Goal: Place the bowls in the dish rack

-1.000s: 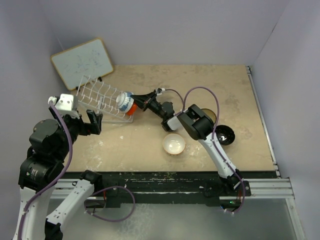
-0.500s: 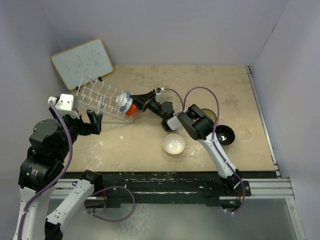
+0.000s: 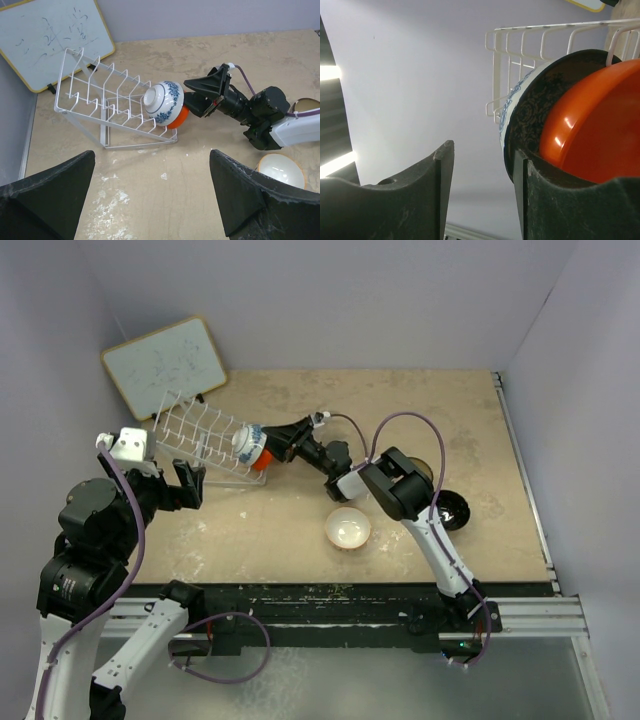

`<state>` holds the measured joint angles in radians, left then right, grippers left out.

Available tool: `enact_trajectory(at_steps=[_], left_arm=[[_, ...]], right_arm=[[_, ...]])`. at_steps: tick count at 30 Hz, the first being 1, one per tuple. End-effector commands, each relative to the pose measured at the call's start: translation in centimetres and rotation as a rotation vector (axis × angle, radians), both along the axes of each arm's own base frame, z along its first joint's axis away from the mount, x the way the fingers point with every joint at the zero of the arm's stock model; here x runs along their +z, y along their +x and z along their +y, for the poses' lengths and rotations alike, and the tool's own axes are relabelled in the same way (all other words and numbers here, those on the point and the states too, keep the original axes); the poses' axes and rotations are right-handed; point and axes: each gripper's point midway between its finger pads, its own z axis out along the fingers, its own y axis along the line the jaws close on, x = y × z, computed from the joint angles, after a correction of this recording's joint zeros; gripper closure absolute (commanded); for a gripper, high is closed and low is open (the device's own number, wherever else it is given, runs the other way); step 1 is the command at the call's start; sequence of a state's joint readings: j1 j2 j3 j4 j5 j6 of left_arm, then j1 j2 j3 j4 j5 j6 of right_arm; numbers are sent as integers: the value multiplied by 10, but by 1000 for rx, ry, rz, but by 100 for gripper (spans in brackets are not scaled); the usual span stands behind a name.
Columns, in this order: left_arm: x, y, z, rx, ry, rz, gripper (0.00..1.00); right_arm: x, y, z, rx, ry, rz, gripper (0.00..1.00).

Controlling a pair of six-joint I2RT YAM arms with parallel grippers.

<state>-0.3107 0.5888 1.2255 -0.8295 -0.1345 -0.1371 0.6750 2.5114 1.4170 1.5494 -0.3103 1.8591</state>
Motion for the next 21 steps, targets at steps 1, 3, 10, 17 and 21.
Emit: enact_trajectory(at_steps=[1, 3, 10, 17, 21], left_arm=[[9, 3, -3, -10, -9, -43, 1], [8, 3, -2, -9, -8, -40, 1], [10, 2, -1, 0, -15, -45, 1], [9, 3, -2, -1, -21, -46, 1], [11, 3, -1, 6, -24, -52, 1]], right_arm=[[45, -11, -6, 29, 49, -94, 48], [42, -11, -6, 30, 48, -82, 48], [38, -14, -12, 33, 49, -74, 36], [38, -20, -21, 25, 43, -72, 36], [46, -27, -26, 20, 32, -85, 36]])
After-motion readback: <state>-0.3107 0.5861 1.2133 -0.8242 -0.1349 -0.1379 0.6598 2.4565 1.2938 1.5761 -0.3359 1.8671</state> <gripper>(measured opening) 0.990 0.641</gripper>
